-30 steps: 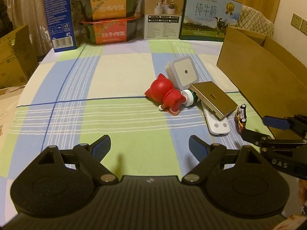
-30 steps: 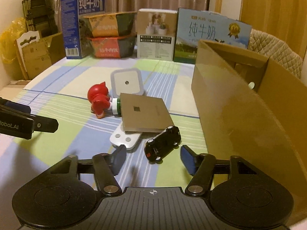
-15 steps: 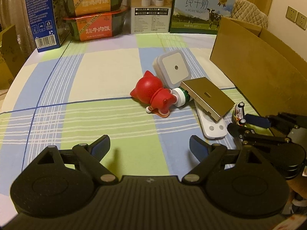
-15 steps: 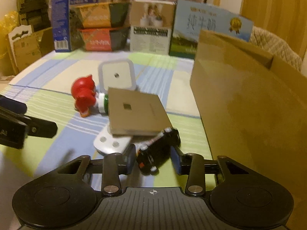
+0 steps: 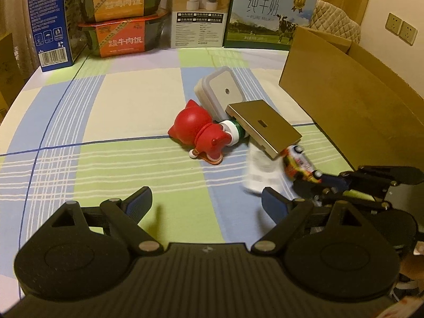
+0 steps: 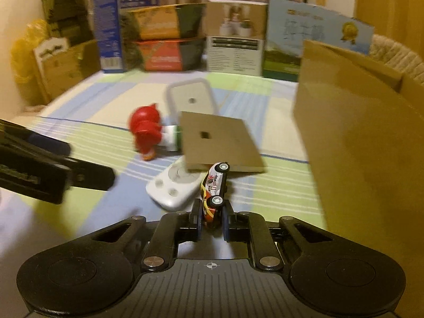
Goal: Organize rigid objects
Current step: 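Close the right gripper on the toy car while the left gripper grasps the white Midea remote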
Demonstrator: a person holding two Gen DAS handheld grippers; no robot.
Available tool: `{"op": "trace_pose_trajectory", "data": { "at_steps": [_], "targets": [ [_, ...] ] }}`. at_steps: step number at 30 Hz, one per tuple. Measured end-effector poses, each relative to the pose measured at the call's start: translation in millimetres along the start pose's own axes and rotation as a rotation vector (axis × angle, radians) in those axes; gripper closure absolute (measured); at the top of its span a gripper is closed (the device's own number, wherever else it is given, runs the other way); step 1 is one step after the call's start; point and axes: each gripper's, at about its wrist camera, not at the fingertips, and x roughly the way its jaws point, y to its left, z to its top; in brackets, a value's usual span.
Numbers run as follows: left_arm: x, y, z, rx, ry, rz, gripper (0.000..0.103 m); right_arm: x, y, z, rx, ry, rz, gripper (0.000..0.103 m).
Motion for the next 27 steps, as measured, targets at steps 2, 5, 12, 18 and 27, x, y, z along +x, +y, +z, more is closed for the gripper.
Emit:
{"op": "trace_pose_trajectory", "data": {
  "at_steps": [2, 5, 12, 18, 27],
  "targets": [
    [1, 1, 0, 0.008, -0.004, -0.004, 0.016, 0, 3, 0, -0.005, 0.0, 0.076, 0.092],
    [5, 0, 1, 0.038, -0.016, -0.019, 0.019, -4, 8, -1, -0.022, -0.003, 0.107, 0.093],
    [25, -18, 5, 0.18, -0.033, -0.075, 0.031, -9, -14, 1, 0.063, 0.016, -0.008, 0.093],
    [43, -29, 11, 0.261, -0.039, -0.099, 0.036, -16, -18, -4, 0.065, 0.024, -0.052, 0.093],
    [48, -37, 10, 0.283, 0.003, -0.114, 0.066, -19, -21, -4, 0.071, 0.032, -0.098, 0.093]
  ]
}}
